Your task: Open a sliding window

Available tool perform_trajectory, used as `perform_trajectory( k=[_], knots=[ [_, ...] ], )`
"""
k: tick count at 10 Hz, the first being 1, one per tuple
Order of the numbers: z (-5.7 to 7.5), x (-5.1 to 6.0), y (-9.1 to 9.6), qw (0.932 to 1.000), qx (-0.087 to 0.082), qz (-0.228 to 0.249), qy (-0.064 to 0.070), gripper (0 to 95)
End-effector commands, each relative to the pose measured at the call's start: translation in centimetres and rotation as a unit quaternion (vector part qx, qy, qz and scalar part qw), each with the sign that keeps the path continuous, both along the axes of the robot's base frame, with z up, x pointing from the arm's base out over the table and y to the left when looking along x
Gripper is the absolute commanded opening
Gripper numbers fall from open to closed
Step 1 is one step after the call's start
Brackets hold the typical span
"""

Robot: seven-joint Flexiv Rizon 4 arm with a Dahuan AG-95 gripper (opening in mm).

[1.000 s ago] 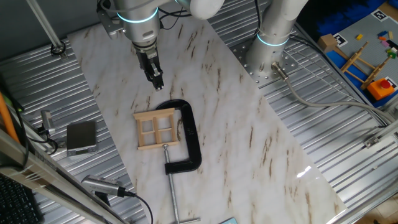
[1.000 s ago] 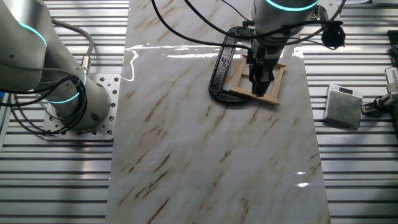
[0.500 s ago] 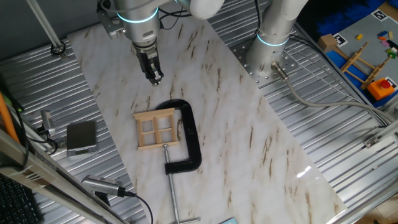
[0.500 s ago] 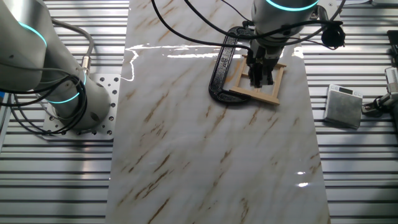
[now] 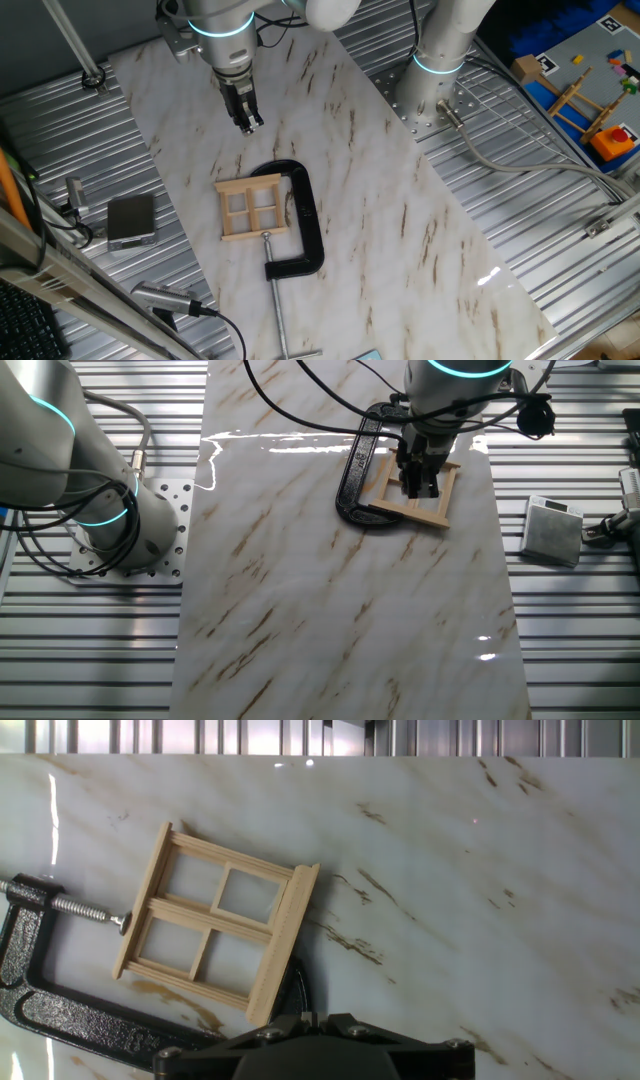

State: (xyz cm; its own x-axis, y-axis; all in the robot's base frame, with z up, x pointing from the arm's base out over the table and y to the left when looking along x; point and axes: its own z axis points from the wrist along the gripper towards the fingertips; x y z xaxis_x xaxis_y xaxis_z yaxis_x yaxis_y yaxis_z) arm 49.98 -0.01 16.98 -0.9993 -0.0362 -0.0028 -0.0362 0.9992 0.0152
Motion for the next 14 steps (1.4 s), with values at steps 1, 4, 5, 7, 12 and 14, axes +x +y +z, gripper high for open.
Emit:
perform_trajectory(
  k=[1, 4, 5, 7, 12, 14],
  knots=[
    [0.02, 0.01, 0.01, 1.0000, 0.000, 0.000, 0.001, 0.0],
    [0.02, 0.01, 0.01, 1.0000, -0.001, 0.000, 0.001, 0.0],
    [0.02, 0.01, 0.01, 1.0000, -0.001, 0.000, 0.001, 0.0],
    [0.02, 0.01, 0.02, 1.0000, -0.001, 0.000, 0.001, 0.0],
    [0.02, 0.01, 0.02, 1.0000, -0.001, 0.000, 0.001, 0.0],
    [0.02, -0.01, 0.02, 1.0000, 0.000, -0.001, 0.001, 0.0]
  ],
)
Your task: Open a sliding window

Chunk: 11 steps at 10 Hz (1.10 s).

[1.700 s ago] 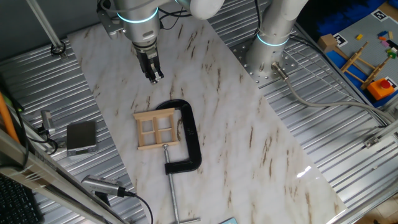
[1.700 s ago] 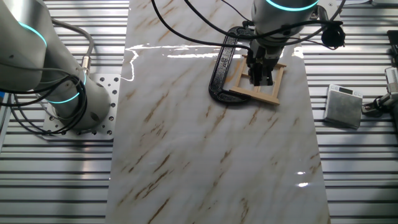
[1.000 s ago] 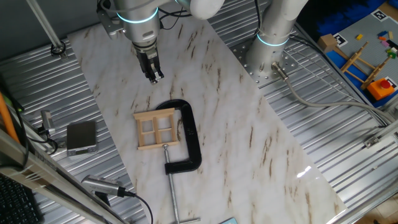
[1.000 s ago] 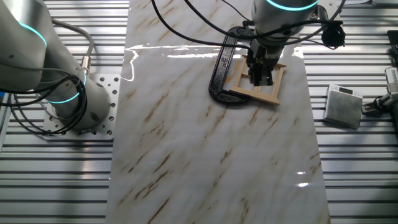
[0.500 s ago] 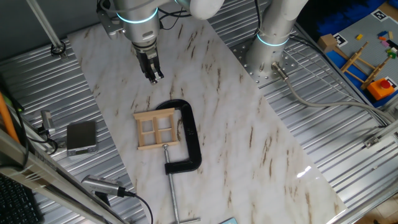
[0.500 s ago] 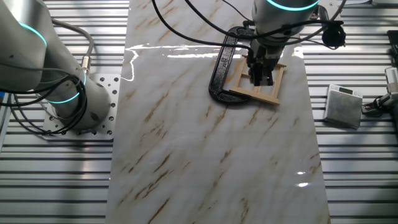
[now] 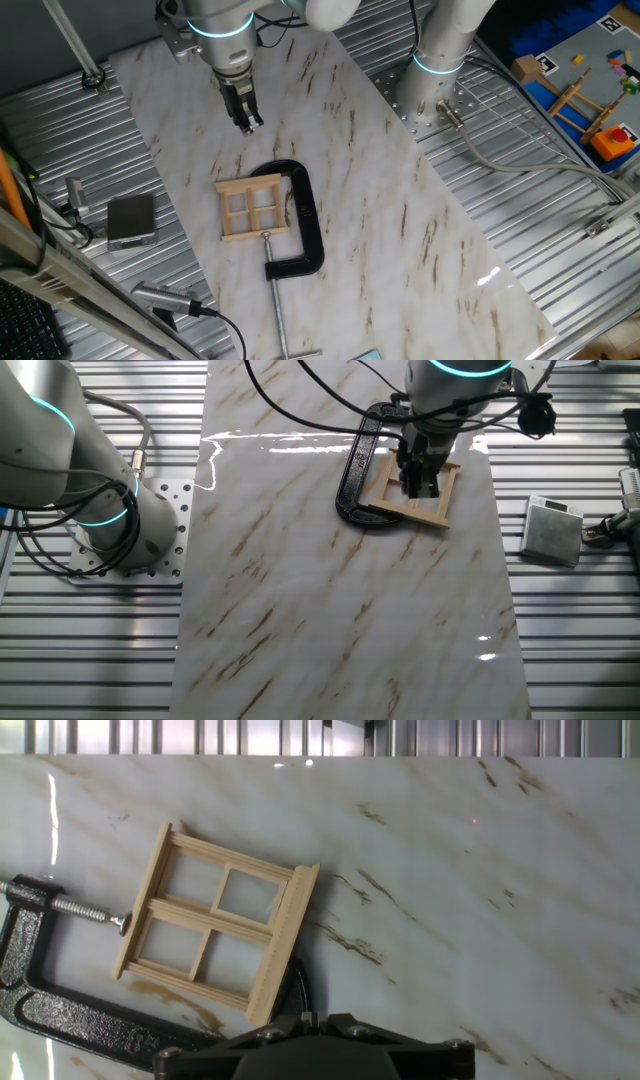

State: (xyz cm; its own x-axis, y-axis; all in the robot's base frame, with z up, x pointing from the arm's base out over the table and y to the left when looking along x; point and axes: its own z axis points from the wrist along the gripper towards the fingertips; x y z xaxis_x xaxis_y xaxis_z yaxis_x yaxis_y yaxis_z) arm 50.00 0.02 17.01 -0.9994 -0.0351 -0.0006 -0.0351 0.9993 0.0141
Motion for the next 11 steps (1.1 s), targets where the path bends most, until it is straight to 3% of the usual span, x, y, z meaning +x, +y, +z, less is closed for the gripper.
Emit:
perform_trajectory(
  k=[1, 6, 11],
  knots=[
    [0.0, -0.1, 0.0, 1.0000, 0.000, 0.007, 0.000, 0.0],
    [-0.2, -0.8, -0.1, 0.9954, 0.000, 0.096, -0.002, 0.0],
    [-0.4, -1.1, -0.1, 0.9963, 0.003, 0.086, -0.002, 0.0]
  ],
)
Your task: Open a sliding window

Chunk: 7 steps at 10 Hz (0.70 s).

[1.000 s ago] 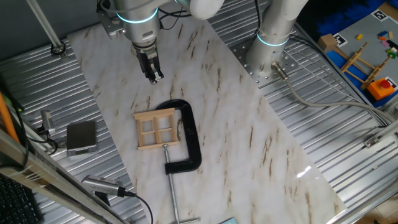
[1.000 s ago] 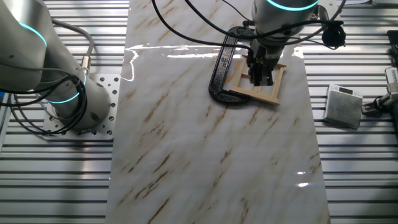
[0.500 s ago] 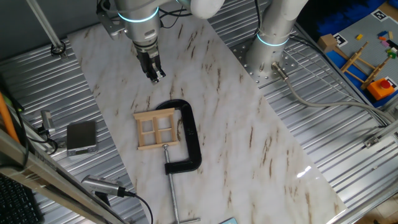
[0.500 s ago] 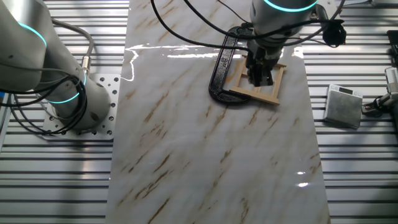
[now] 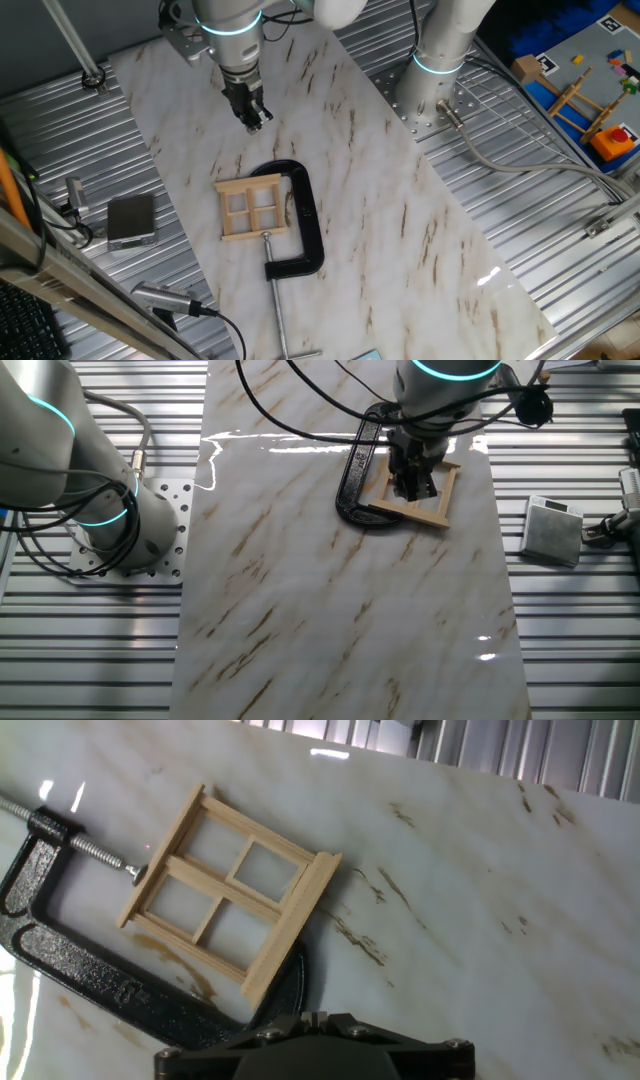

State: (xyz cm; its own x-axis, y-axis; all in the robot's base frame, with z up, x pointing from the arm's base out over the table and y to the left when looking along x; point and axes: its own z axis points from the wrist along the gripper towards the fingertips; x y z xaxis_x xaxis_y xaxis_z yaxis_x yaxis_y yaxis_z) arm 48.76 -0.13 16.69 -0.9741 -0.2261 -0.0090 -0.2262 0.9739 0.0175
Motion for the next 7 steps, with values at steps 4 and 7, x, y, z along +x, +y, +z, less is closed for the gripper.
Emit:
perform_trajectory(
  k=[4, 7],
  knots=[
    [-0.04, 0.14, 0.02, 0.9987, 0.013, 0.049, 0.008, 0.0],
    [-0.04, 0.14, 0.02, 0.9972, 0.015, 0.071, 0.014, 0.0]
  ],
)
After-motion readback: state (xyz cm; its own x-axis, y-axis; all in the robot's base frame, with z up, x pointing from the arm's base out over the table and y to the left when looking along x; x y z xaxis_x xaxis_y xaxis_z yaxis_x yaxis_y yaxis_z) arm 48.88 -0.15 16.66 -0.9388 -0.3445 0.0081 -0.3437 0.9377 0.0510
